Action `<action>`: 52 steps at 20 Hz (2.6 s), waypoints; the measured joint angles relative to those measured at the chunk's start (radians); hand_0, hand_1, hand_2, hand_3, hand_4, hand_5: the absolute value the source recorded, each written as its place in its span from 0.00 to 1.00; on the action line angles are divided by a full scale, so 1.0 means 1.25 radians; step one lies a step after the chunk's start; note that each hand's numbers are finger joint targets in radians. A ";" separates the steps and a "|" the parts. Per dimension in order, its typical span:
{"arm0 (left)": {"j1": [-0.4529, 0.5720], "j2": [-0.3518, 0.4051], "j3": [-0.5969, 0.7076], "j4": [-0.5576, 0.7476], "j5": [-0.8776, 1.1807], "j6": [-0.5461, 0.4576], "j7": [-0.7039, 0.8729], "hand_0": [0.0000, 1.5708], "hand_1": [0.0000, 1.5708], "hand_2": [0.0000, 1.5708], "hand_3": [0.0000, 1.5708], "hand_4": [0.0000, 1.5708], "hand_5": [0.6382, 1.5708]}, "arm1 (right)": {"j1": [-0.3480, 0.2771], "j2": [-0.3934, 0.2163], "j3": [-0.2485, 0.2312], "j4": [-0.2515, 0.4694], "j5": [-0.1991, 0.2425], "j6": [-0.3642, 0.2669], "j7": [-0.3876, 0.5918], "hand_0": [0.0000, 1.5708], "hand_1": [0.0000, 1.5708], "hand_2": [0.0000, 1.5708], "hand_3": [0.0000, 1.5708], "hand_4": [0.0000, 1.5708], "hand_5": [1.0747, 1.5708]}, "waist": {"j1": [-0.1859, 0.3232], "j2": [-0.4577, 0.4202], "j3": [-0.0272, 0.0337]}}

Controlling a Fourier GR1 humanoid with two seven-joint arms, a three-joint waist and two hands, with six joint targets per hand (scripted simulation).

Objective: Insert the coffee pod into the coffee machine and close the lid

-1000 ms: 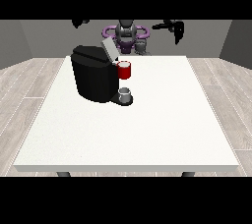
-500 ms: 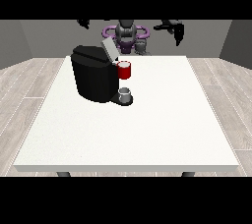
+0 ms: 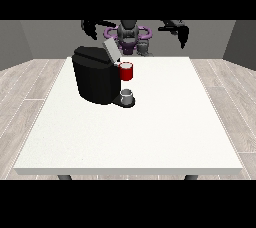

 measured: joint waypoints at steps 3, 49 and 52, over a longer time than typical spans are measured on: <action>0.019 0.009 -0.016 -0.041 0.006 0.012 0.009 0.00 0.00 0.00 0.00 0.00 1.00 | -0.029 -0.005 -0.016 0.032 -0.014 0.016 -0.005 0.00 0.00 0.00 0.00 0.00 1.00 | -0.008 0.027 0.0000; 0.060 0.087 -0.050 -0.141 0.080 0.071 0.012 0.00 0.00 0.00 0.00 0.00 1.00 | -0.346 0.041 0.035 0.283 0.134 0.008 -0.059 0.00 0.00 0.00 0.00 0.07 1.00 | -0.016 0.136 -0.0002; 0.053 0.089 -0.054 -0.138 0.076 0.074 -0.001 0.00 0.00 0.00 0.00 0.12 1.00 | -0.360 0.060 0.047 0.284 0.149 -0.004 -0.055 0.00 0.00 0.00 0.00 0.05 1.00 | -0.020 0.134 -0.0002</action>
